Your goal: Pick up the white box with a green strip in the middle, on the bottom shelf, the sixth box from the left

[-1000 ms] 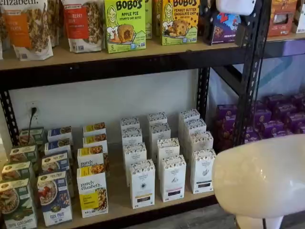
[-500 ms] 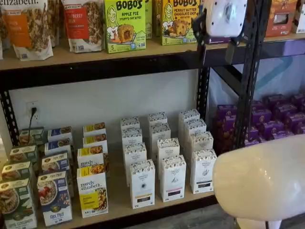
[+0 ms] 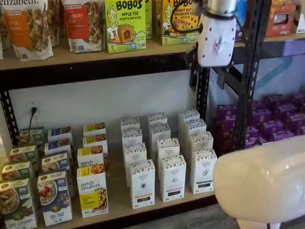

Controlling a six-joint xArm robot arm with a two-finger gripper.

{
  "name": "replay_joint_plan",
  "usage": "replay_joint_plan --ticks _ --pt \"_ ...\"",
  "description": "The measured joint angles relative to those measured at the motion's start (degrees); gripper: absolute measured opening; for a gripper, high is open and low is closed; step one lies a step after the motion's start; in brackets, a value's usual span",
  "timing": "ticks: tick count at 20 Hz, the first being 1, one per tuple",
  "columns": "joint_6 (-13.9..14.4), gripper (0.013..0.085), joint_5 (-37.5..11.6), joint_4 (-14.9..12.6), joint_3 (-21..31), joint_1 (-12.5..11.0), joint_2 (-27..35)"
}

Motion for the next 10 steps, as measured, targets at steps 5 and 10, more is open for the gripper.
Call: replay_joint_plan --ticks 5,10 --pt "-0.58 0.0850 -7.92 0.89 7.00 0.07 0.69" --pt "-1.49 0.0850 -17.36 0.50 13.92 -0.26 3.42"
